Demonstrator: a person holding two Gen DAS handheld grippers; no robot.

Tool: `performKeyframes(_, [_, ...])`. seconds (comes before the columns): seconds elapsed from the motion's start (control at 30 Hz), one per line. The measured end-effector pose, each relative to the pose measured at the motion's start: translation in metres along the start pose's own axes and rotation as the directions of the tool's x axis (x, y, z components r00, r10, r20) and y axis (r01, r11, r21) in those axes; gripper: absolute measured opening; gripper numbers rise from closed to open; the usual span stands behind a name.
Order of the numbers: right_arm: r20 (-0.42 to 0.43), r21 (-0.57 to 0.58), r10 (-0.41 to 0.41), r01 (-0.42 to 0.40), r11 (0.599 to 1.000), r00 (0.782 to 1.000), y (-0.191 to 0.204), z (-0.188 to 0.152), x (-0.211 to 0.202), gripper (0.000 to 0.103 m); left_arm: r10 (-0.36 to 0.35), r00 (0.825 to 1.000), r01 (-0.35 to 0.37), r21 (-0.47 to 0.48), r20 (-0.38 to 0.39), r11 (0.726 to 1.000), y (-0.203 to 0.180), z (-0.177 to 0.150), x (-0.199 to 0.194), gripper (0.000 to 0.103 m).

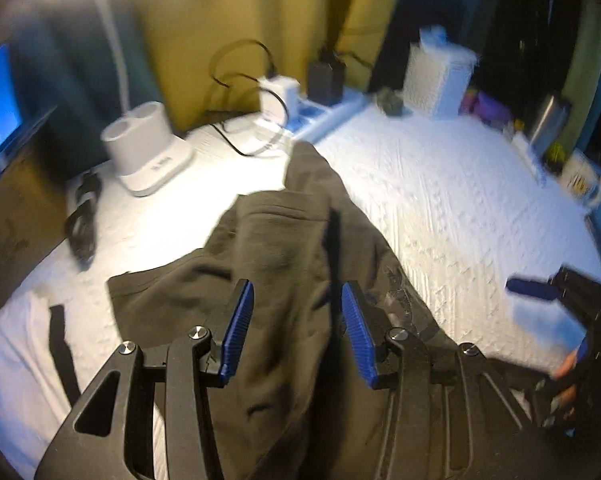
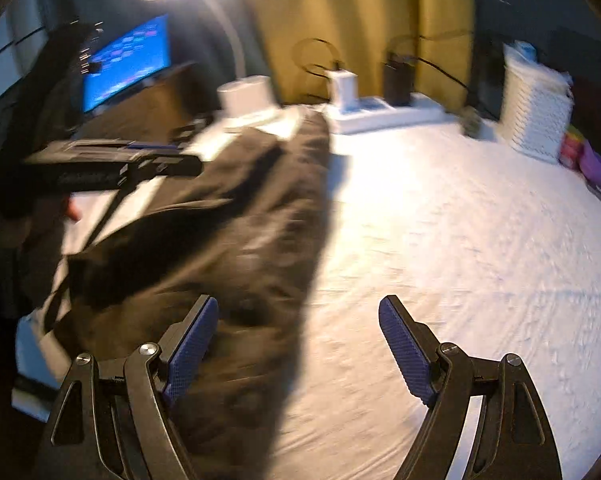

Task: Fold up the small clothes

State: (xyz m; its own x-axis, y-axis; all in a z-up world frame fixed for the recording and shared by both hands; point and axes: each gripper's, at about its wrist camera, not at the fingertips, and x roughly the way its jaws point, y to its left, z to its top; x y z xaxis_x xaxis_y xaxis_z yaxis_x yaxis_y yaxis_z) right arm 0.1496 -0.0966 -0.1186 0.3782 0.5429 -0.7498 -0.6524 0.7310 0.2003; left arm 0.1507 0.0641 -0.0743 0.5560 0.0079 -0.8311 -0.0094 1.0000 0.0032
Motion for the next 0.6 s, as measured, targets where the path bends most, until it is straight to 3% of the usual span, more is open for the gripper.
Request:
performKeyframes(0.07, [-0.002, 0.03, -0.007, 0.007, 1.0, 1.0, -0.016, 0.005, 0.008, 0.084, 0.051, 0.998, -0.049, 0.053, -0.036, 0.997, -0.01, 0.003, 0.018, 0.046])
performKeyframes(0.17, [-0.002, 0.063, -0.008, 0.008, 0.998, 1.0, -0.031, 0.011, 0.016, 0.084, 0.205, 0.977, -0.193, 0.155, -0.065, 0.969, -0.014, -0.001, 0.044, 0.046])
performKeyframes(0.23, [-0.008, 0.077, -0.006, 0.007, 0.997, 1.0, -0.037, 0.015, 0.023, 0.084, 0.227, 0.971, -0.215, 0.147, -0.069, 0.965, -0.001, -0.006, 0.047, 0.045])
performKeyframes(0.3, [-0.019, 0.083, -0.002, 0.004, 0.997, 1.0, -0.04, 0.019, 0.03, 0.084, 0.252, 0.967, -0.245, 0.111, -0.05, 0.963, 0.018, -0.013, 0.041, 0.033])
performKeyframes(0.43, [-0.044, 0.071, 0.011, -0.008, 0.997, 0.999, -0.035, 0.026, 0.045, 0.084, 0.275, 0.96, -0.277, -0.027, -0.049, 0.961, 0.068, -0.032, 0.034, 0.033])
performKeyframes(0.53, [-0.067, 0.059, 0.01, -0.006, 0.998, 0.998, -0.028, 0.031, 0.057, 0.084, 0.318, 0.947, -0.322, -0.111, -0.047, 0.94, 0.098, -0.045, 0.026, 0.032])
performKeyframes(0.6, [-0.079, 0.043, 0.007, -0.004, 0.999, 0.997, -0.023, 0.034, 0.064, 0.084, 0.295, 0.955, -0.296, -0.187, -0.035, 0.937, 0.117, -0.051, 0.016, 0.032])
